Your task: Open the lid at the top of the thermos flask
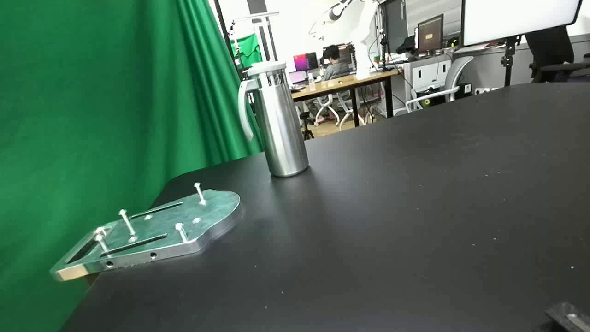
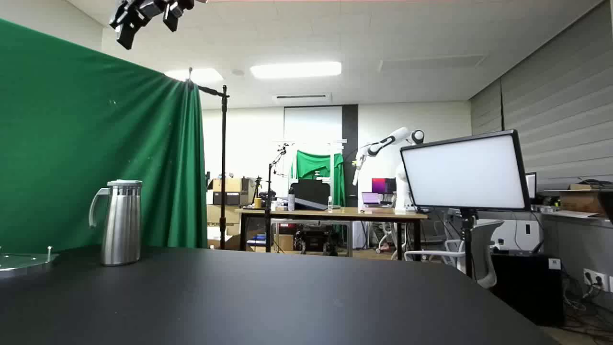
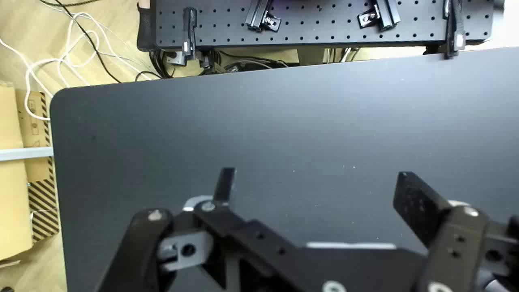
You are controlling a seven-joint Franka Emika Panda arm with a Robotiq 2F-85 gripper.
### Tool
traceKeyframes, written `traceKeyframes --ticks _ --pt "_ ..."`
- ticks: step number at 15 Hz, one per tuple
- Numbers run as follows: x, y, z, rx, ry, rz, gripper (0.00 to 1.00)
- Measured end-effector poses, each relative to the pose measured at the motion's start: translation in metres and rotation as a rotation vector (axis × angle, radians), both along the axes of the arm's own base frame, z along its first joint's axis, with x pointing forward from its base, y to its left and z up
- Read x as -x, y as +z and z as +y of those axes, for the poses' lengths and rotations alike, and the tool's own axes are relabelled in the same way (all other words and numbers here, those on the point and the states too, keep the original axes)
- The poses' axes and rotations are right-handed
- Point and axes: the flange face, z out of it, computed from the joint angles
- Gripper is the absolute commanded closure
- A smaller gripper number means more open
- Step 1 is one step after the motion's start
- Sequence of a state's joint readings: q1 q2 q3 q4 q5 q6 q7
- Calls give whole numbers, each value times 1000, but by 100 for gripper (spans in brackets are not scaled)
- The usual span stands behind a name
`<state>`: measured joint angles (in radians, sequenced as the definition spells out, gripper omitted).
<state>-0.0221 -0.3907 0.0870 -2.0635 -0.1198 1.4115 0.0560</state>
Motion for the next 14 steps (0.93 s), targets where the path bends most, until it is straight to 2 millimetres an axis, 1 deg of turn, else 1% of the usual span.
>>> traceKeyframes --ticks 11,13,14 --pt "-2 0 1 -2 4 -9 0" --pt "-10 -3 5 -10 14 -31 0" --pt "-18 -6 9 -18 22 -45 0"
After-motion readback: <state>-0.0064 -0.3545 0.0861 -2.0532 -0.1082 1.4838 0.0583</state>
